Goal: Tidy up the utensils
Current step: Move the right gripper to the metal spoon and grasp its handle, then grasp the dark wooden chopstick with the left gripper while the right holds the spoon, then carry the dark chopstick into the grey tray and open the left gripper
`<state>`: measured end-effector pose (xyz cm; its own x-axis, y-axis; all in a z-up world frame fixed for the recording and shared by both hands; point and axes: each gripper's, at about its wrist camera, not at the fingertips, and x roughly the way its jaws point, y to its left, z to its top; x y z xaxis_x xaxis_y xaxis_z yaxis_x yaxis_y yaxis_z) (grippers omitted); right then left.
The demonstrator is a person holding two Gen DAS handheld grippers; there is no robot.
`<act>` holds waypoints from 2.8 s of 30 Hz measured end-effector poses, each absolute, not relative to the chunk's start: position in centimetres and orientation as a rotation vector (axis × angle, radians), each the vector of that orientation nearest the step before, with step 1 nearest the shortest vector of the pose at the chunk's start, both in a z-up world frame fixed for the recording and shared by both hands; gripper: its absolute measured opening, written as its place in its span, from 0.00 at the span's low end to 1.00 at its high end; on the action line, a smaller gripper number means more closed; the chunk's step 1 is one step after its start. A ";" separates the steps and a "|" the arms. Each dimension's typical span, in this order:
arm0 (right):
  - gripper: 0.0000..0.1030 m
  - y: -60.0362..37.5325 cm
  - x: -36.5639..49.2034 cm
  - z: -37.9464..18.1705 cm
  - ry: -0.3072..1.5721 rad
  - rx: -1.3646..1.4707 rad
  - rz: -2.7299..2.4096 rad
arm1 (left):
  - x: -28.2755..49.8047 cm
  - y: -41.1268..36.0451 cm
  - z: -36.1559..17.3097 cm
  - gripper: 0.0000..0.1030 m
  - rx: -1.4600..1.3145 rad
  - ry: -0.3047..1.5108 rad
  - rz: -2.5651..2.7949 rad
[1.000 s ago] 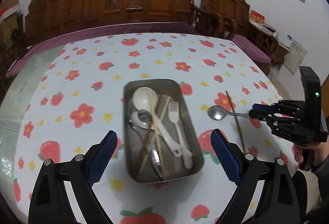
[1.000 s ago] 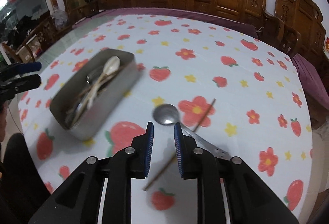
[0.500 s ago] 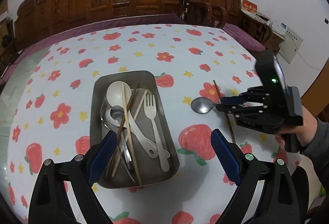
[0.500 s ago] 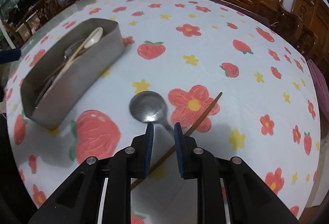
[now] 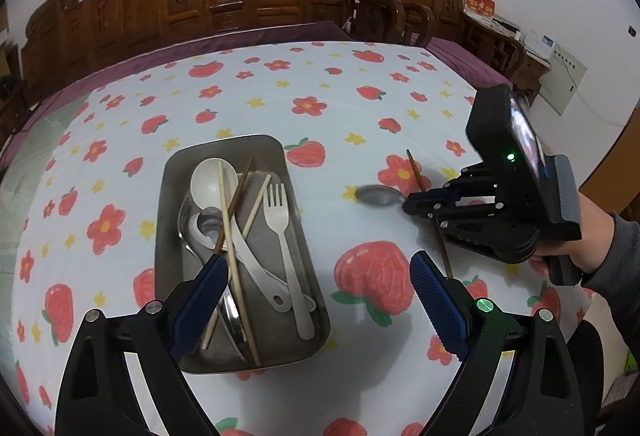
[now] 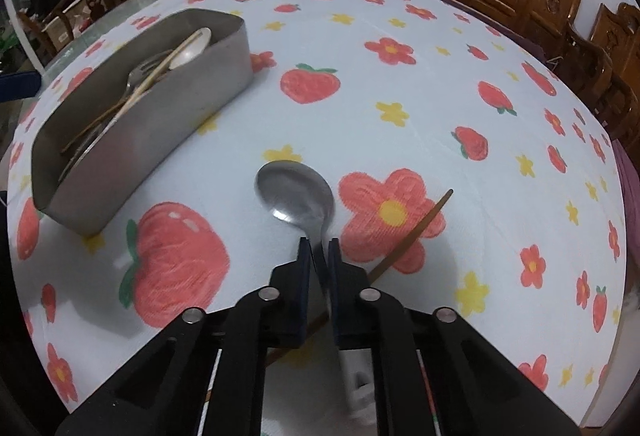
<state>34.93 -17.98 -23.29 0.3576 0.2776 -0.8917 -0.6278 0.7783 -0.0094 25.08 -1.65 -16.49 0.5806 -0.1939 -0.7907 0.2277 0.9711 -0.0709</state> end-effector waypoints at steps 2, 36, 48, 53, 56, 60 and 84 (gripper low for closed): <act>0.03 -18.5 34.7 -22.5 1.036 -0.350 0.586 | 25.1 -1.9 -16.6 0.86 0.043 0.920 -0.248; 0.03 -33.1 27.9 -21.0 1.025 -0.084 0.299 | 28.4 -12.5 -21.7 0.83 0.132 0.980 -0.345; 0.03 -33.2 27.0 -21.0 1.024 -0.070 0.308 | 29.2 -14.7 -24.0 0.39 0.140 1.040 -0.398; 0.03 -32.9 26.6 -20.9 1.024 -0.075 0.315 | 29.1 -15.0 -24.8 0.23 0.147 1.066 -0.393; 0.03 -32.7 26.4 -20.8 1.023 -0.074 0.318 | 29.0 -15.0 -24.9 0.17 0.155 1.063 -0.385; 0.03 -32.4 26.2 -20.5 1.019 -0.077 0.319 | 29.0 -14.5 -24.9 0.05 0.142 1.074 -0.383; 0.03 -27.9 25.2 -16.1 0.940 -0.079 0.359 | 25.9 -9.2 -18.1 0.04 0.106 0.966 -0.368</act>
<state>25.19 -27.88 -16.10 0.5350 0.2669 -0.8016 -0.3351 0.9380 0.0886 25.87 -9.20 -18.05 0.5125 -0.2585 -0.8189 0.3521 0.9330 -0.0742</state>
